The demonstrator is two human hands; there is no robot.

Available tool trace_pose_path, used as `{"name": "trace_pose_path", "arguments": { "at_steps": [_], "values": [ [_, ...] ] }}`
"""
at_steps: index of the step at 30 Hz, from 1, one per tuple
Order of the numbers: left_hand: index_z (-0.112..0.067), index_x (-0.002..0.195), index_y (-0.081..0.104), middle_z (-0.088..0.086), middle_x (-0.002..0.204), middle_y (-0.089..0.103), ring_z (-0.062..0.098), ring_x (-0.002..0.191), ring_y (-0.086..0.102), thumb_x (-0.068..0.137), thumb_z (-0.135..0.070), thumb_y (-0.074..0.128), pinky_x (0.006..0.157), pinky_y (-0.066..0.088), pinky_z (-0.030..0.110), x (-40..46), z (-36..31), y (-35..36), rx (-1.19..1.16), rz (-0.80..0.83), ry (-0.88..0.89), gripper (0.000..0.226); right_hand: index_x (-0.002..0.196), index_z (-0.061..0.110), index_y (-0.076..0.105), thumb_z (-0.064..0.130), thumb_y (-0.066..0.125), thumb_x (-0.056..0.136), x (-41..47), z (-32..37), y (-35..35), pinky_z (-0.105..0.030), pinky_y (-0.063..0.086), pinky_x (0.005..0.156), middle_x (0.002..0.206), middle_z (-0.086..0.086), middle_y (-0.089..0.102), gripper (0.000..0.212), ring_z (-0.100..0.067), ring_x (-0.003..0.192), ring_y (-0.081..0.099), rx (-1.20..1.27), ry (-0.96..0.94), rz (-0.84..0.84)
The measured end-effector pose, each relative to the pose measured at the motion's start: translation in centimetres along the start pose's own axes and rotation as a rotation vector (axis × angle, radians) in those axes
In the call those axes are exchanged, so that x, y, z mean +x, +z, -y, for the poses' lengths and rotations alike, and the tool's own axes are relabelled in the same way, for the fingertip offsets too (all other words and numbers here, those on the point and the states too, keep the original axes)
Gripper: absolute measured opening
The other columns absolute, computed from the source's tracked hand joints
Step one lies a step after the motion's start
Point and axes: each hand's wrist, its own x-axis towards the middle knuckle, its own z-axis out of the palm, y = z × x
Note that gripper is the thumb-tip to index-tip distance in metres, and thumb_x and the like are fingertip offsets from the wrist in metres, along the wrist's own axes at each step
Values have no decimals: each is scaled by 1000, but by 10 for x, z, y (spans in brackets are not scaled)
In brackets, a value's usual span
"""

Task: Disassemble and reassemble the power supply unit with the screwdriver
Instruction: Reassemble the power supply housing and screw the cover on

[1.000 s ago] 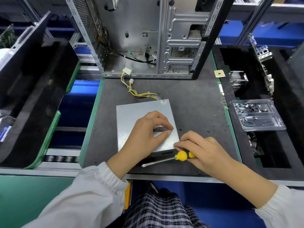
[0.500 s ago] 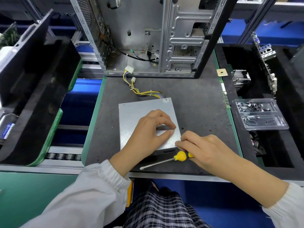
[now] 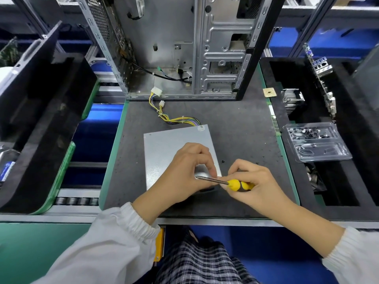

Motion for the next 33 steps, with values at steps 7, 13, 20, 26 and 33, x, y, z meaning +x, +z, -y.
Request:
{"name": "trace_pose_path", "arguments": {
  "at_steps": [7,13,20,26,33],
  "values": [
    [-24,82,75,-7,102,56,10,109,46,76,-23,83,95,39,31,0,-3,-2,36,4,-14,11,95,37,61,24,75,80,17,16,-38,-15,46,72,86,14,63,24,-3,77,60,79,180,182],
    [-20,79,79,-9,99,55,10,108,49,74,-15,84,94,43,28,-3,-1,2,-19,-30,2,9,89,35,62,38,68,81,44,57,-112,-12,39,61,77,19,63,11,-3,73,58,-348,-9,368],
    [-23,77,78,-8,100,57,7,109,47,76,-18,83,93,40,25,-3,0,2,3,-26,10,8,99,46,56,60,43,79,54,86,-115,-19,41,63,81,25,52,28,-1,76,46,-798,-184,476],
    [-25,77,77,-7,102,58,9,113,47,75,-18,84,95,41,31,-4,2,3,1,-24,16,9,107,45,50,56,39,88,54,96,-105,-25,36,59,91,19,51,24,-10,81,57,-996,-238,489],
    [-22,76,77,-10,101,58,6,110,47,75,-19,84,96,40,34,-3,4,4,11,-39,19,7,111,42,52,50,38,93,57,104,-96,-25,28,53,94,15,49,24,-15,86,58,-1116,-268,534]
  ]
}}
